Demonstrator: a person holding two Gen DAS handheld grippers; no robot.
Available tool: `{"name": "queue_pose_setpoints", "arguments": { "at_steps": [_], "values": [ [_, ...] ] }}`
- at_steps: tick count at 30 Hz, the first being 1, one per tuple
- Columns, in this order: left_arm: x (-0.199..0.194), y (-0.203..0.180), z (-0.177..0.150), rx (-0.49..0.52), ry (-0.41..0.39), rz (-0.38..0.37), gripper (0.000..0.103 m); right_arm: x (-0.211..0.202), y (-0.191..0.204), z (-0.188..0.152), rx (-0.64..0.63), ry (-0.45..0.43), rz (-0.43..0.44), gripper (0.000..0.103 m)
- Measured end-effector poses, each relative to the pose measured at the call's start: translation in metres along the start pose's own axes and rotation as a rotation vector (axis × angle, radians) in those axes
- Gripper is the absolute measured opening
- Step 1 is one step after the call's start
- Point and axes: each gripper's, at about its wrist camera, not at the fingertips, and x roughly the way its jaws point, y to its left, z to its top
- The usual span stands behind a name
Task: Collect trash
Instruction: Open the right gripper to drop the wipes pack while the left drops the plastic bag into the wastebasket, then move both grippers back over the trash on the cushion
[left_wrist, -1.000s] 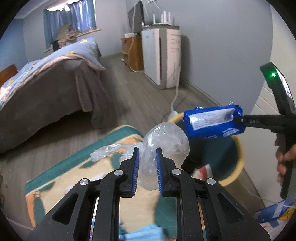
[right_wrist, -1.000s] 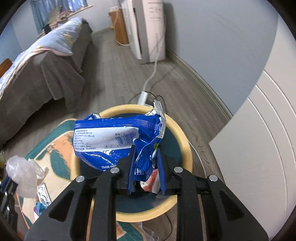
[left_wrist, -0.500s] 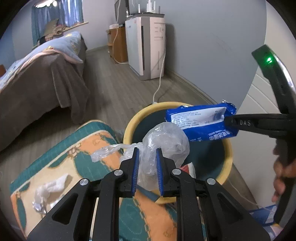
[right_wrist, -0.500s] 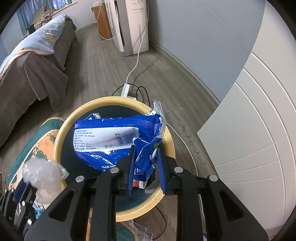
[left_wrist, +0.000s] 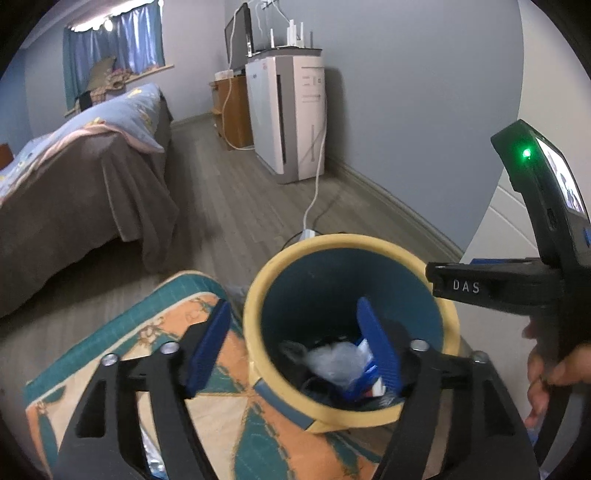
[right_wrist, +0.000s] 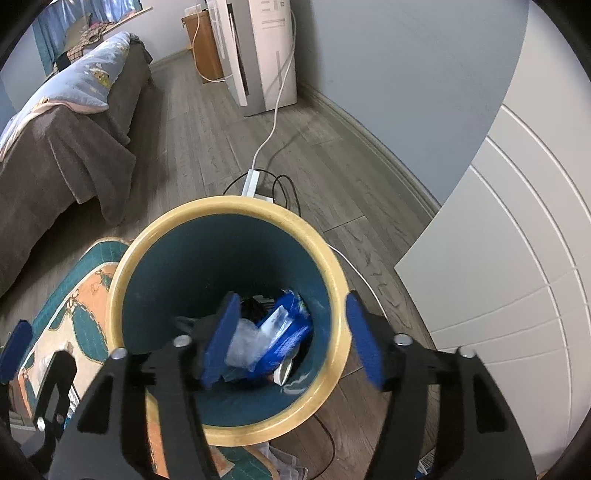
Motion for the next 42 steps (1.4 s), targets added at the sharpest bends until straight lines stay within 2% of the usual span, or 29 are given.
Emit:
{"name": "queue_pose_setpoints", "arguments": {
  "at_steps": [3,8,13,20,27,30,34,42],
  "values": [
    [-0.009,0.01,-0.001,-0.015,-0.003,0.027,0.088,-0.004,0.007,0.001,-0.019,-0.013,0.022,0.084],
    [-0.031,0.039,-0.006,-0.069,-0.001,0.07,0.093,-0.012,0.02,0.0,-0.049,-0.03,0.054,0.093],
    [-0.063,0.078,-0.018,-0.085,-0.004,0.15,0.095,-0.02,0.038,-0.003,-0.08,-0.032,0.078,0.095],
    [-0.093,0.133,-0.041,-0.167,0.044,0.253,0.096,-0.036,0.077,-0.013,-0.149,-0.035,0.127,0.097],
    [-0.131,0.174,-0.075,-0.307,0.025,0.306,0.097,-0.055,0.12,-0.03,-0.259,-0.039,0.153,0.097],
    [-0.136,0.186,-0.091,-0.347,0.053,0.324,0.097,-0.064,0.137,-0.037,-0.294,-0.038,0.174,0.097],
    [-0.145,0.2,-0.105,-0.371,0.051,0.347,0.097,-0.073,0.159,-0.05,-0.363,-0.035,0.172,0.097],
    [-0.152,0.222,-0.126,-0.404,0.075,0.367,0.097,-0.083,0.199,-0.083,-0.425,-0.016,0.208,0.097]
  ]
}}
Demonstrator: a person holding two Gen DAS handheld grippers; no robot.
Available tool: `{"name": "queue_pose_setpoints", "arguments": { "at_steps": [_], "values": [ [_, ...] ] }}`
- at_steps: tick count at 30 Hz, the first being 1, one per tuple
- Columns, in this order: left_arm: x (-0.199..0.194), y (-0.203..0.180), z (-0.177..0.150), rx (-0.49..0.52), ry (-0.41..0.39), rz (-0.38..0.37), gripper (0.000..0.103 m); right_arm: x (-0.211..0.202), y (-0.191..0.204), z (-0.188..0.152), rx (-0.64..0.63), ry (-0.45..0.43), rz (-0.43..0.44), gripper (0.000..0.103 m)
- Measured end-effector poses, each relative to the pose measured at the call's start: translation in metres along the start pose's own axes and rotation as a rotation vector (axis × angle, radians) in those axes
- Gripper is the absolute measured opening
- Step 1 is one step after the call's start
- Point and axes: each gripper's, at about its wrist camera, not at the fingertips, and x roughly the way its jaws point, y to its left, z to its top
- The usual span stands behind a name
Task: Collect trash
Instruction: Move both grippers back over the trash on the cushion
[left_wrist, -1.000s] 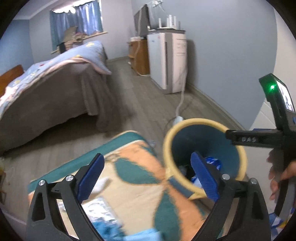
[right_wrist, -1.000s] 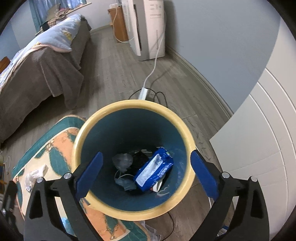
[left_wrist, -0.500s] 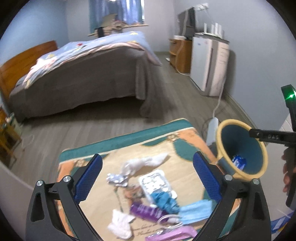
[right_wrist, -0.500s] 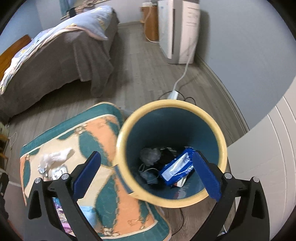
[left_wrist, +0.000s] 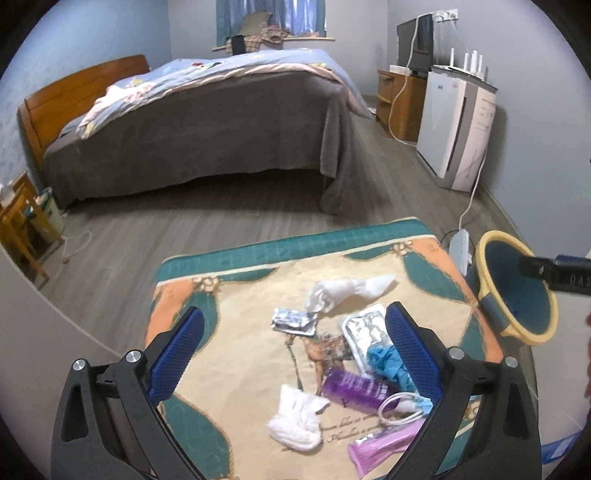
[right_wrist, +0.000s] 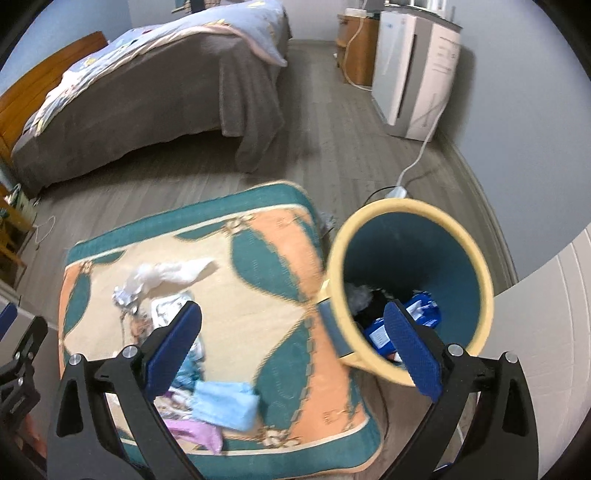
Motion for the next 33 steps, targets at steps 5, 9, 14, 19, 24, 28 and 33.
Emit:
{"name": "queue_pose_setpoints", "arguments": {
  "at_steps": [5,9,14,19,24,28,33],
  "values": [
    [0.001,0.005,-0.005,0.005,0.013,-0.015,0.097,0.003,0.024,-0.008,-0.034,0.022,0.021,0.097],
    [0.001,0.005,-0.006,0.029,0.012,-0.017,0.097,0.005,0.032,-0.011,-0.06,0.035,0.004,0.097],
    [0.002,0.011,-0.005,-0.002,0.017,-0.037,0.097,0.003,0.031,-0.013,-0.063,0.032,-0.018,0.097],
    [0.001,0.014,-0.004,-0.009,0.013,-0.045,0.097,0.009,0.027,-0.022,0.005,0.069,0.008,0.097],
    [-0.005,0.015,-0.002,0.012,-0.016,-0.044,0.097,0.017,0.021,-0.033,0.084,0.1,0.042,0.097],
    [-0.003,0.013,0.0,0.049,-0.02,-0.027,0.097,0.032,0.011,-0.041,0.12,0.148,0.024,0.097],
    [0.006,0.015,0.002,0.08,0.001,-0.005,0.097,0.051,0.007,-0.049,0.101,0.209,0.01,0.097]
  ]
}}
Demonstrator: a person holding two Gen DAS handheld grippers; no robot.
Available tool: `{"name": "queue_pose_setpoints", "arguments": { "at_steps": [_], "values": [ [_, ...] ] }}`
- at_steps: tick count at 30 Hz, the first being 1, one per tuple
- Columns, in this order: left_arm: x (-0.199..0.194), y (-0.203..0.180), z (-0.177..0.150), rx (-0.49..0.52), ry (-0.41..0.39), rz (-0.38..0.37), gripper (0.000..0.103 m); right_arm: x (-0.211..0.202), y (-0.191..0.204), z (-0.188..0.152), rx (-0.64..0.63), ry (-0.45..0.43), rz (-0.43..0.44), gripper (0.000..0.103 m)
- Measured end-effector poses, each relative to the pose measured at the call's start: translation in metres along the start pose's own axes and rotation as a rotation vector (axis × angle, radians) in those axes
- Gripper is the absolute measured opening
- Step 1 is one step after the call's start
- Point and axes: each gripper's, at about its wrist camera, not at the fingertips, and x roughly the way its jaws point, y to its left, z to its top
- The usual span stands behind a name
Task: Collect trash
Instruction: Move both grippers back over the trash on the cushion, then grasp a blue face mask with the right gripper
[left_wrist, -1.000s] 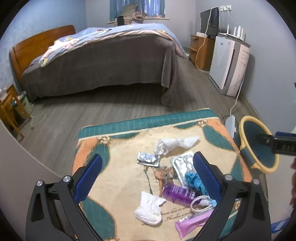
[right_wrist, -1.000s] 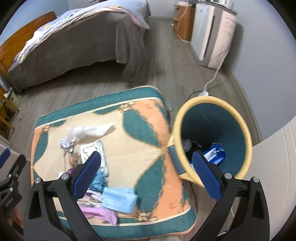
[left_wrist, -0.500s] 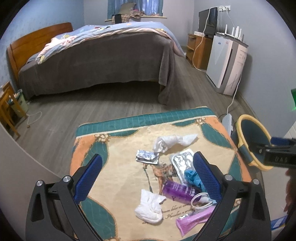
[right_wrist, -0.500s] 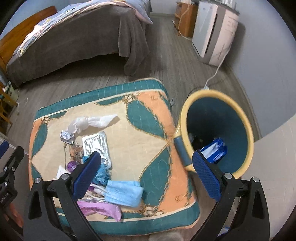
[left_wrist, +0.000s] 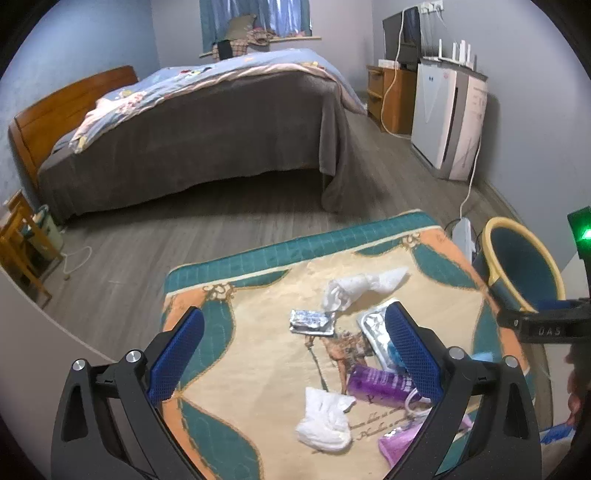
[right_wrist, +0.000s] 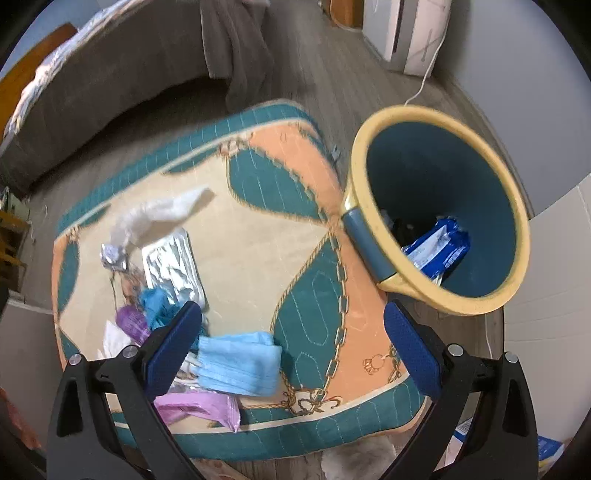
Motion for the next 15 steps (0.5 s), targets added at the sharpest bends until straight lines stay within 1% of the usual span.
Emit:
{"name": "queue_pose_setpoints", "arguments": {
  "at_steps": [2,3,5,7,8,9,10,11,12,15],
  "values": [
    [0.003,0.002,0.001,-0.004,0.006,-0.002,0.097,0.011,0.003,-0.004,-0.016,0.046,0.014,0.096],
    [0.004,0.002,0.002,-0.009,0.008,-0.006,0.097,0.016,0.005,-0.005,-0.028,0.065,0.02,0.094],
    [0.005,0.004,0.003,-0.022,0.01,-0.02,0.097,0.026,0.013,-0.01,-0.067,0.107,0.027,0.082],
    [0.008,0.003,0.003,-0.029,0.016,-0.034,0.097,0.036,0.017,-0.012,-0.082,0.154,0.058,0.059],
    [0.009,0.003,0.004,-0.029,0.021,-0.037,0.097,0.039,0.019,-0.013,-0.081,0.172,0.07,0.055],
    [0.011,0.002,0.004,-0.027,0.026,-0.039,0.097,0.044,0.02,-0.014,-0.085,0.192,0.078,0.045],
    [0.013,0.0,0.003,-0.024,0.033,-0.044,0.097,0.046,0.023,-0.015,-0.092,0.207,0.082,0.032],
    [0.014,-0.001,0.003,-0.02,0.038,-0.047,0.097,0.049,0.025,-0.016,-0.1,0.222,0.092,0.023],
    [0.015,-0.003,0.002,-0.015,0.043,-0.049,0.097,0.051,0.028,-0.016,-0.118,0.234,0.097,0.008],
    [0.019,-0.01,0.0,0.015,0.055,-0.053,0.097,0.041,0.037,-0.013,-0.169,0.198,0.099,0.006]
  ]
}}
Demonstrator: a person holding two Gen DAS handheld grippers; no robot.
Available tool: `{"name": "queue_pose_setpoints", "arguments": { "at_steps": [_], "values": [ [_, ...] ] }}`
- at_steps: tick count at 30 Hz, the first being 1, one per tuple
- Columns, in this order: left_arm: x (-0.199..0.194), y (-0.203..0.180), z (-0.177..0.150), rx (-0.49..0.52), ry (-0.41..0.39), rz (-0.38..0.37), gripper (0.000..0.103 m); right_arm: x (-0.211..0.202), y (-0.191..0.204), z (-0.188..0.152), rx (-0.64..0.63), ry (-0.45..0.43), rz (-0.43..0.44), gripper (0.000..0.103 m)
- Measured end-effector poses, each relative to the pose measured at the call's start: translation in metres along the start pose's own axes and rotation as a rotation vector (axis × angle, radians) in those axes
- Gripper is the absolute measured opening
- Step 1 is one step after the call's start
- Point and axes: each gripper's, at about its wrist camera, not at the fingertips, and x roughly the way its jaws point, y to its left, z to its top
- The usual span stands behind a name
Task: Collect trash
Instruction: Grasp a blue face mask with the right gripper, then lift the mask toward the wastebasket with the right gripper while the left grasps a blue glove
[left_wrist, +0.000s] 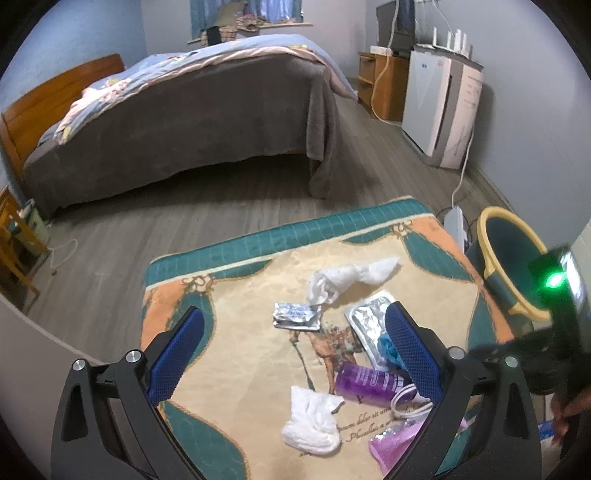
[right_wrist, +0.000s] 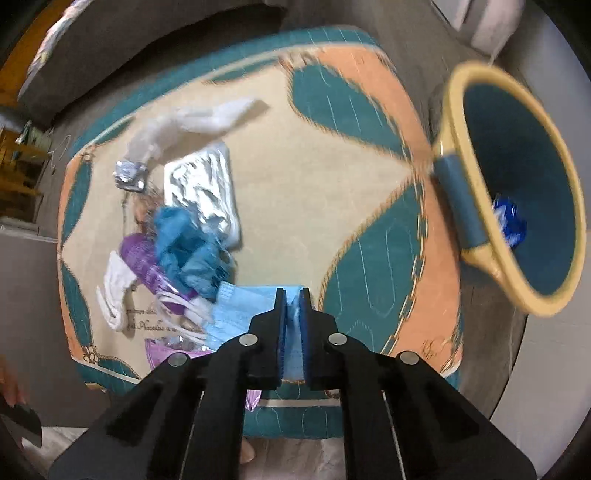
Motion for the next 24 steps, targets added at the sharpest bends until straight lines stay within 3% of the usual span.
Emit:
{"name": "queue_pose_setpoints", "arguments": {
  "at_steps": [7,13,17,24],
  "values": [
    [0.01,-0.021,-0.006,0.077,0.03,-0.013,0.097,-0.048,-0.015,0.017,0.058,-0.168,0.036,0.005],
    [0.024,-0.04,-0.011,0.073,0.075,-0.077,0.097,-0.083,-0.037,0.029,0.089,-0.312,-0.042,0.005],
    [0.041,-0.058,-0.019,0.088,0.116,-0.098,0.097,-0.093,-0.05,0.034,0.1,-0.355,-0.082,0.005],
    [0.071,-0.096,-0.034,0.179,0.199,-0.121,0.089,-0.09,-0.059,0.036,0.097,-0.337,-0.098,0.005]
  ]
}}
